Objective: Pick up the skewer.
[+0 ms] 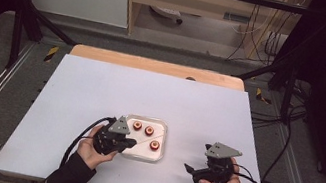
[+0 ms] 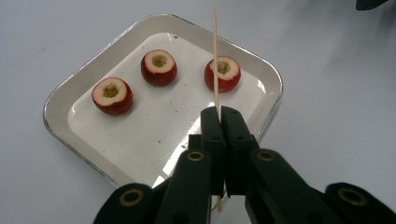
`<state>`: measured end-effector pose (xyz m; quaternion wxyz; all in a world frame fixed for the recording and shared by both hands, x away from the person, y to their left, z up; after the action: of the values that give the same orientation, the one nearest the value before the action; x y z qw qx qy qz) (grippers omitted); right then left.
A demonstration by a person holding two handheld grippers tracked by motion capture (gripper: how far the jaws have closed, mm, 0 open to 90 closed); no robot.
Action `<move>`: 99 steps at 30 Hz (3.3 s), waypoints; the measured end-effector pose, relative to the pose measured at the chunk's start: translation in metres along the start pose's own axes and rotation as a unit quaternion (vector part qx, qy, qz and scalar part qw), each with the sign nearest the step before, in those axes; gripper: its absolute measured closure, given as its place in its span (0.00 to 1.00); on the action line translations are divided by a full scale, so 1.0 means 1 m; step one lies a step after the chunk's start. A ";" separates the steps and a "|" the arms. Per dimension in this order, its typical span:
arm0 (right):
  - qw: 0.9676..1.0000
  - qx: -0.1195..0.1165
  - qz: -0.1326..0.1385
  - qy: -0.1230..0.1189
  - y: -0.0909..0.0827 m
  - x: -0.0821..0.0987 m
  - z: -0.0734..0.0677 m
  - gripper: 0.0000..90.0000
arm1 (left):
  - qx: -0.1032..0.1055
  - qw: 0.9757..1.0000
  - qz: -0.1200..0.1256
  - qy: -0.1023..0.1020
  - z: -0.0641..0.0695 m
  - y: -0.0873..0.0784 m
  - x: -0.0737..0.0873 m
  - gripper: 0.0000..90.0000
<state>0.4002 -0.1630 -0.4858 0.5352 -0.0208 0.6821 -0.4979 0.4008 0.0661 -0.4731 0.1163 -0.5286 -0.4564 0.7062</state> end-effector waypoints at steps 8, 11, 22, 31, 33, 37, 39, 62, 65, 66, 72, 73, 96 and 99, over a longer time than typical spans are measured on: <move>0.995 0.020 -0.027 -0.090 0.002 -0.023 -0.021 0.04 | 0.002 0.999 -0.020 0.026 0.005 -0.003 -0.009 0.98; 0.993 0.024 -0.030 -0.115 0.002 -0.029 -0.025 0.05 | 0.002 0.999 -0.024 0.030 0.006 -0.002 -0.012 0.98; 0.968 0.045 -0.057 -0.242 0.009 -0.048 -0.042 0.19 | 0.009 0.997 -0.047 0.064 0.024 0.005 -0.031 0.98; 0.939 0.052 -0.063 -0.333 0.018 -0.047 -0.050 0.41 | 0.023 0.994 -0.058 0.087 0.043 0.015 -0.042 0.98; 0.930 0.057 -0.067 -0.356 0.020 -0.046 -0.049 0.47 | 0.025 0.994 -0.060 0.088 0.046 0.017 -0.043 0.98; 0.921 0.055 -0.070 -0.380 0.021 -0.043 -0.050 0.56 | 0.031 0.993 -0.063 0.092 0.052 0.020 -0.045 0.98; 0.915 0.055 -0.071 -0.393 0.021 -0.042 -0.051 0.62 | 0.034 0.993 -0.065 0.096 0.054 0.021 -0.046 0.98; 0.862 0.057 -0.094 -0.495 0.022 -0.030 -0.052 0.99 | 0.049 0.990 -0.072 0.108 0.063 0.026 -0.047 0.98; 0.854 0.069 -0.100 -0.506 0.020 -0.031 -0.052 0.99 | 0.043 0.990 -0.094 0.098 0.059 0.027 -0.045 0.86; 0.851 0.071 -0.101 -0.511 0.020 -0.031 -0.051 0.99 | 0.040 0.989 -0.102 0.097 0.058 0.027 -0.045 0.82; 0.830 0.091 -0.109 -0.540 0.018 -0.034 -0.049 0.99 | 0.053 0.985 -0.144 0.074 0.056 0.031 -0.041 0.81; 0.821 0.098 -0.114 -0.550 0.019 -0.035 -0.050 0.99 | 0.054 0.984 -0.153 0.070 0.056 0.032 -0.041 0.82; 0.844 0.116 -0.101 -0.514 0.022 -0.043 -0.049 0.72 | 0.038 0.976 -0.201 0.068 0.054 0.038 -0.031 0.98; 0.874 0.116 -0.085 -0.465 0.020 -0.046 -0.045 0.60 | 0.026 0.979 -0.194 0.062 0.047 0.032 -0.023 0.98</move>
<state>0.3960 -0.0974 -0.4704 0.7446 -0.2458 0.2880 -0.5498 0.3809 0.0085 -0.4819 0.2933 -0.4695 -0.5237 0.6476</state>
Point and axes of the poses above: each handheld gripper's, and its own axes: y roughly forward along the jaws, x roughly out of its underside, z roughly to its right, the point moved 10 cm from there along y, roughly forward along the jaws, and after that the axes turned 6 degrees about -z, right-handed, at the moved point
